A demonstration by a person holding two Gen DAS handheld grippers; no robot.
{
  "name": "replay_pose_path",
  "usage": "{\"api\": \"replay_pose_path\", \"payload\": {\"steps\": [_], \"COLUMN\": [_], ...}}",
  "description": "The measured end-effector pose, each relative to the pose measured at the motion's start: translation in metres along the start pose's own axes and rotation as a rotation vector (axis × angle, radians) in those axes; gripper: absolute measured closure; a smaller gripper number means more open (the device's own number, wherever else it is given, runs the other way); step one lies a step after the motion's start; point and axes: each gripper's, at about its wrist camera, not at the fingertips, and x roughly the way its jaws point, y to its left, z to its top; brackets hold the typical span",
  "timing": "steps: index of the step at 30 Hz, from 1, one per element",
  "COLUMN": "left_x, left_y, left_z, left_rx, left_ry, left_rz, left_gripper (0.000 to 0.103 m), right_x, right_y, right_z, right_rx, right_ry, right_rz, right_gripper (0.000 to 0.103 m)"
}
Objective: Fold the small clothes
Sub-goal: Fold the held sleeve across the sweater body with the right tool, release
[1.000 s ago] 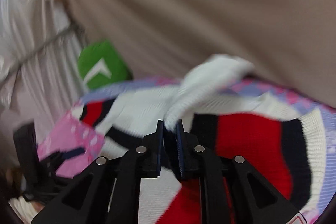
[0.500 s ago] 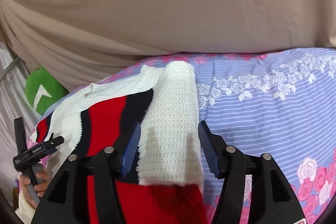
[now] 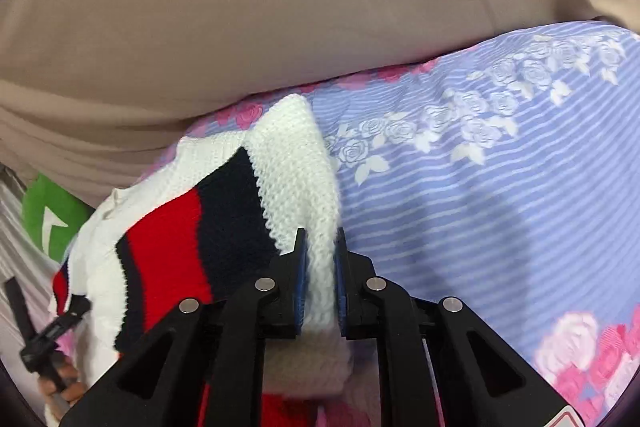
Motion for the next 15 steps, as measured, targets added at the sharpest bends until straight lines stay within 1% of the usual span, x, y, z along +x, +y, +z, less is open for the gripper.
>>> {"api": "replay_pose_path", "payload": {"steps": [3,4,5,6,7,8,10,11,12,13,14,15], "left_x": [-0.008,-0.006,0.0,0.006,0.008,0.01,0.009,0.007,0.001,-0.005,-0.013,-0.018], "left_y": [-0.007,-0.01,-0.013,-0.016,-0.021,-0.026,-0.03,-0.028,-0.025,-0.021,-0.017,-0.013], "left_z": [-0.004,-0.004,-0.004,-0.004,-0.004,-0.002,0.005,0.01,0.017,0.024,0.032,0.038], "left_rx": [0.011,0.015,0.02,0.022,0.036,0.055,0.06,0.055,0.051,0.051,0.052,0.05], "left_ry": [0.002,0.013,0.041,0.055,0.039,0.03,0.033,0.033,0.021,-0.001,-0.03,-0.051], "left_rz": [-0.057,-0.061,-0.059,-0.05,-0.02,-0.007,-0.022,-0.023,-0.037,-0.037,-0.025,-0.023], "left_gripper": [0.02,0.02,0.02,0.02,0.03,0.042,0.085,0.091,0.093,0.098,0.097,0.097], "right_x": [-0.036,-0.041,-0.041,-0.04,-0.037,-0.035,-0.023,-0.021,-0.021,-0.022,-0.022,-0.022], "right_y": [0.013,0.013,0.014,0.016,0.019,0.02,0.028,0.033,0.035,0.036,0.037,0.038], "right_z": [-0.005,-0.008,-0.009,-0.011,-0.013,-0.016,-0.02,-0.022,-0.027,-0.031,-0.036,-0.039], "right_rx": [-0.069,-0.082,-0.096,-0.11,-0.128,-0.141,-0.164,-0.172,-0.178,-0.184,-0.19,-0.196], "right_ry": [-0.078,-0.082,-0.067,-0.048,-0.032,-0.022,-0.004,0.004,0.006,0.006,0.008,0.012], "right_rz": [0.023,0.037,0.053,0.056,0.045,0.033,0.008,0.006,0.009,0.015,0.024,0.032], "right_gripper": [0.091,0.087,0.085,0.085,0.084,0.084,0.084,0.083,0.081,0.079,0.076,0.076]}}
